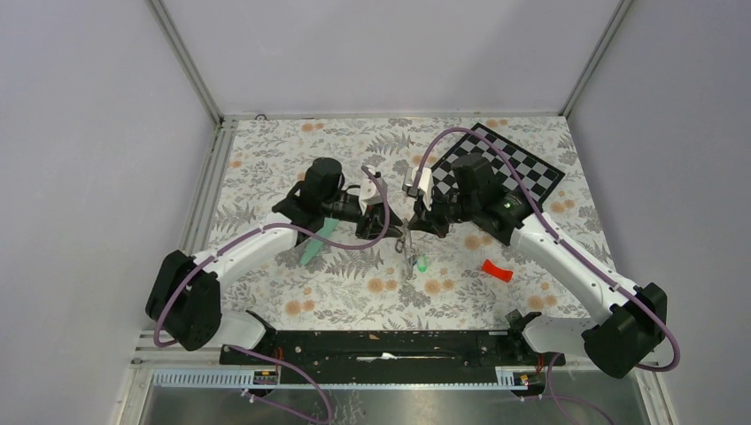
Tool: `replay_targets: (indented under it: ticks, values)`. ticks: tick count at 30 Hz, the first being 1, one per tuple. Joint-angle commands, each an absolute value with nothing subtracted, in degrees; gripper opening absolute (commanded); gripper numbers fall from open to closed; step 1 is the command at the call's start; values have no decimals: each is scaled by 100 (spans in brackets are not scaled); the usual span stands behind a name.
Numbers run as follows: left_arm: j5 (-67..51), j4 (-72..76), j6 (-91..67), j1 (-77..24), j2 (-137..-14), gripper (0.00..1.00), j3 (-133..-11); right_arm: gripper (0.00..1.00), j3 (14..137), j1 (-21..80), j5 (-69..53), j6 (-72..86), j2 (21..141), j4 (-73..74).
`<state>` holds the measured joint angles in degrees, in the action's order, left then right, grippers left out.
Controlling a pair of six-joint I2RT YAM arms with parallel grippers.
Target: Put the keys on the keyring
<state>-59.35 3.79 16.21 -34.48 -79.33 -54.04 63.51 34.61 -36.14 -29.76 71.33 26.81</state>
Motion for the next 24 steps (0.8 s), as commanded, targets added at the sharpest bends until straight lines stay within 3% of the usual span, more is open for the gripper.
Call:
replay_targets:
  ticks: [1,16,24]
  values:
    - [-5810,244,2169,-3591,-8028,32,-5705,0,6623,3516,-3517,-2981,7120,2652]
    - [-5721,566,2051,-3661,-8133,18,-5690,0,6398,3514,-3587,-2919,7051,2516]
    - [-5750,659,1951,-3665,-8146,16,-5682,0,6299,3511,-3658,-2894,7042,2464]
